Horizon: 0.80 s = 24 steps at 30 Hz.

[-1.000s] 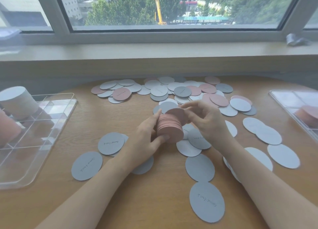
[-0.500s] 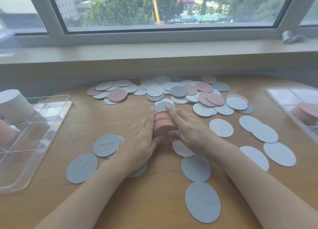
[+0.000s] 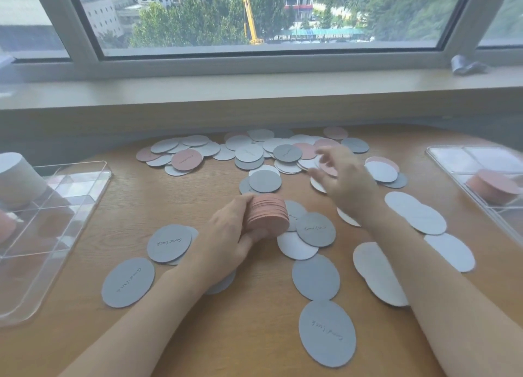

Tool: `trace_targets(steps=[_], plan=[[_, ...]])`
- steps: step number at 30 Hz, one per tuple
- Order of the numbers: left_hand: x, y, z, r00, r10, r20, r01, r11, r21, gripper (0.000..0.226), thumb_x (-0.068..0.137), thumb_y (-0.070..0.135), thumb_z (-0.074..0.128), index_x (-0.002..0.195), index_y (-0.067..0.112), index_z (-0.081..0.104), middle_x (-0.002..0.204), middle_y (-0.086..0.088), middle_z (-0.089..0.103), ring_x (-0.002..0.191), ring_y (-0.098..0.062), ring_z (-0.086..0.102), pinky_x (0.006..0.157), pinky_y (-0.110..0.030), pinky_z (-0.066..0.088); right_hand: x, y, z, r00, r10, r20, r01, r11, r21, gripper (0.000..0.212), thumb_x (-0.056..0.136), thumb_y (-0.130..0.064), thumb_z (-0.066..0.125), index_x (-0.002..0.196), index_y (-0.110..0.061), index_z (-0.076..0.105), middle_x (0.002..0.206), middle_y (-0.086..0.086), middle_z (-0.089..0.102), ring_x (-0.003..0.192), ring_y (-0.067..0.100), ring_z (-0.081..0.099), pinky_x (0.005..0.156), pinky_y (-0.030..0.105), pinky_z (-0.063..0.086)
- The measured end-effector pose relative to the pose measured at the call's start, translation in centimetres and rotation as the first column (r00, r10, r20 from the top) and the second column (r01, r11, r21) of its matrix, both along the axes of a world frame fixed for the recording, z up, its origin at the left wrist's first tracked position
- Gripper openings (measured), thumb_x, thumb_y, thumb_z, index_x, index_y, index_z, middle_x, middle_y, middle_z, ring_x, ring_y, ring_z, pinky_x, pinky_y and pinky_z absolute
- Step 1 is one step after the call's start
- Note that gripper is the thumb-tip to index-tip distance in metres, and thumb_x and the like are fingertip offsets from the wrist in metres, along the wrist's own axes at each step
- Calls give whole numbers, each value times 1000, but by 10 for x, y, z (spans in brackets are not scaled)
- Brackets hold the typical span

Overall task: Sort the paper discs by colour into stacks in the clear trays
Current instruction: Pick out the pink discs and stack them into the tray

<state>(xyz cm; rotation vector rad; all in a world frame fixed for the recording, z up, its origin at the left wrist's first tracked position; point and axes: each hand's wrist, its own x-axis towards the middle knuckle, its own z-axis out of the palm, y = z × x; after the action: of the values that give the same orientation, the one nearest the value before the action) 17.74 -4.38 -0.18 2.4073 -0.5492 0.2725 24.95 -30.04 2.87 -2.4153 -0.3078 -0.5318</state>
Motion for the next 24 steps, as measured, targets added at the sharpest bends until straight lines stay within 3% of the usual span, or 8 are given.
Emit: trace_targets(steps=[3, 7, 12, 17, 20, 24], plan=[[1, 0, -1, 1000, -3, -4, 3, 1000, -5, 57, 93, 34, 67, 142, 20, 40, 126, 10, 58, 115, -12, 53, 97, -26, 38, 31, -32, -3, 956, -278, -91, 252, 941, -227, 52, 92, -44, 61, 135, -16, 54, 128, 7, 53, 121, 27, 48, 99, 38, 37], [1, 0, -1, 1000, -4, -10, 3, 1000, -17, 57, 93, 33, 67, 142, 21, 41, 125, 10, 58, 114, -11, 53, 97, -25, 38, 47, -42, -7, 907, -321, -273, 179, 879, -442, 68, 87, -62, 58, 143, -25, 45, 137, 6, 45, 130, 26, 37, 104, 40, 36], [1, -1, -2, 1000, -12, -11, 12, 1000, -29, 57, 92, 31, 69, 141, 20, 43, 124, 10, 59, 114, -11, 53, 97, -25, 39, 55, -46, -6, 921, -272, -278, 103, 860, -500, 47, 91, -55, 56, 124, -21, 58, 112, 5, 49, 115, 25, 45, 87, 36, 39], [1, 0, -1, 1000, -16, -21, 15, 1000, -27, 58, 92, 34, 68, 142, 20, 42, 124, 9, 59, 113, -12, 53, 97, -27, 40, 53, -43, 1, 955, -261, -141, 130, 795, -592, 34, 103, -42, 40, 109, -16, 61, 98, 4, 51, 101, 27, 55, 72, 30, 30], [1, 0, -1, 1000, -15, -23, 14, 999, -29, 58, 92, 33, 68, 143, 20, 42, 126, 7, 58, 115, -13, 53, 99, -30, 40, 53, -44, 0, 965, -250, -84, 141, 759, -635, 31, 102, -35, 43, 114, -15, 62, 103, 6, 55, 101, 29, 57, 72, 31, 33], [1, 0, -2, 1000, -8, -28, 7, 1000, -27, 59, 92, 34, 67, 143, 21, 40, 128, 8, 57, 117, -13, 52, 100, -29, 40, 52, -46, 4, 962, -246, -117, 129, 789, -601, 36, 102, -41, 42, 117, -16, 62, 111, 6, 56, 109, 28, 55, 75, 30, 32]])
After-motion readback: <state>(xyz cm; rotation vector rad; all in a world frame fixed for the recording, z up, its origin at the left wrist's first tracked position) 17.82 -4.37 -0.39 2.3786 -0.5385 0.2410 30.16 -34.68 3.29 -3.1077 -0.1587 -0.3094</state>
